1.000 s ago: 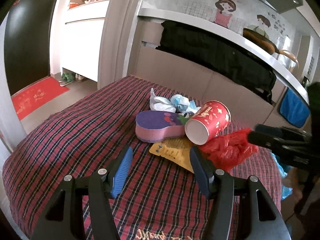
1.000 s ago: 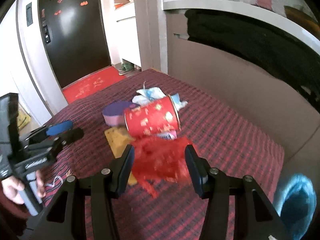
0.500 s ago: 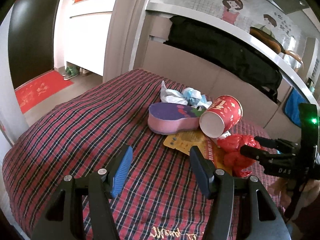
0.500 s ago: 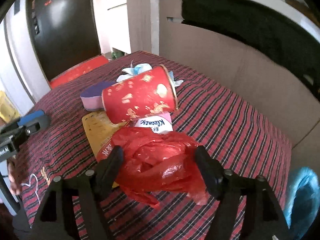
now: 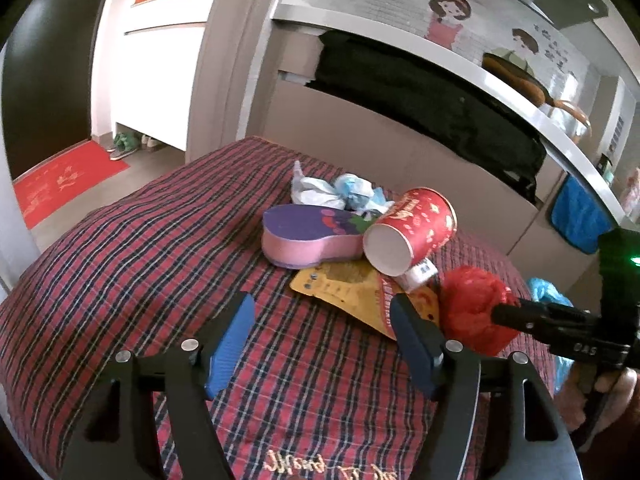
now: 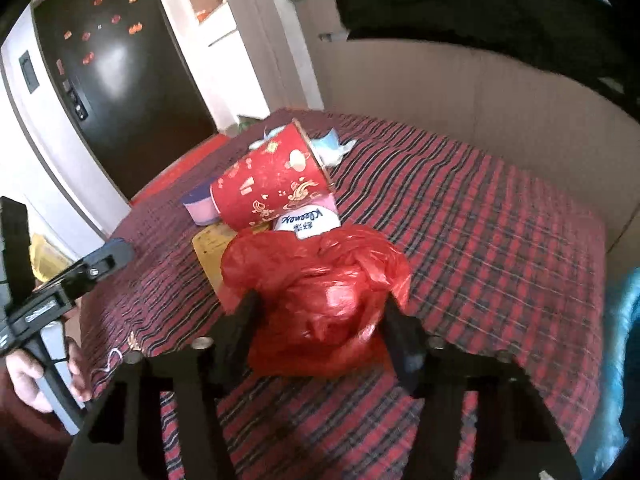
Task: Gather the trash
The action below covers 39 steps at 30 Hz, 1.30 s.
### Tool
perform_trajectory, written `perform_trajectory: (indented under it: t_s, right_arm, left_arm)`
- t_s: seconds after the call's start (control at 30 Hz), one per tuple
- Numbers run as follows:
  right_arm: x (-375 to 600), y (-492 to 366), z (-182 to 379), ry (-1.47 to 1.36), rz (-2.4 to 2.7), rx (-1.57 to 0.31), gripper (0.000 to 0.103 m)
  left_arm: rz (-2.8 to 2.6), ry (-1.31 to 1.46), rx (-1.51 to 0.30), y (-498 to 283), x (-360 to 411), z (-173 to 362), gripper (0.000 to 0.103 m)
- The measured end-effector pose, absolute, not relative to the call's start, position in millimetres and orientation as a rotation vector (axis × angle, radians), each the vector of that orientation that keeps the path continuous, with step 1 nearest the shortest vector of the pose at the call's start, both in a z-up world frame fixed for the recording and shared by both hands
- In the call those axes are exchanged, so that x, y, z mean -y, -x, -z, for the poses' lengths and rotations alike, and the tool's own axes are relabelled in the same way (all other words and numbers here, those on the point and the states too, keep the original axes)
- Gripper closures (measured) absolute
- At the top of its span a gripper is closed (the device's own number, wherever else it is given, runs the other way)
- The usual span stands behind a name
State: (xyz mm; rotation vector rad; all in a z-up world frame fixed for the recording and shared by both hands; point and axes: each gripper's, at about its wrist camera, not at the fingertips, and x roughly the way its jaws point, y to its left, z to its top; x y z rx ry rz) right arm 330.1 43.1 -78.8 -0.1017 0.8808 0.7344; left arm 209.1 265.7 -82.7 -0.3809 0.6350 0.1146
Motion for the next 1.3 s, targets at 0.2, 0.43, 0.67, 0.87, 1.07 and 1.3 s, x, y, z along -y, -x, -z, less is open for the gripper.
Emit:
perform_trajectory:
  t_s: [0.2,0.43,0.67,0.87,1.07,1.3]
  right_arm:
    - [-1,-314,69,0.031,-0.668,-0.870,0.097]
    - [35,-299,58,-0.031,-0.650,-0.823,0.095]
    - [32,-302,55,-0.074,-0.665,-0.821,0.051]
    - [8,-312,85,-0.100,-0.671,-0.935,0.049]
    - [2,-314,112,-0.155,-0.693,-1.052,0.028]
    - [17,-302,93,-0.145,-0.669,-0.958,0.050]
  left_arm:
    - [-0.045,0.325,-0.663,-232,-241,75,0.033]
    - [0.001,0.300,-0.609,-257,-221,41,0.033]
    - [-0.036,0.297,-0.624,-251,-229,47,0.033]
    - [-0.054,0.327,-0.628,-238,-247,58,0.033]
    - [-0.038,0.344,-0.637,-246,-249,64,0.033]
    - [0.051,0.314,-0.631,-283,-222,43,0.033]
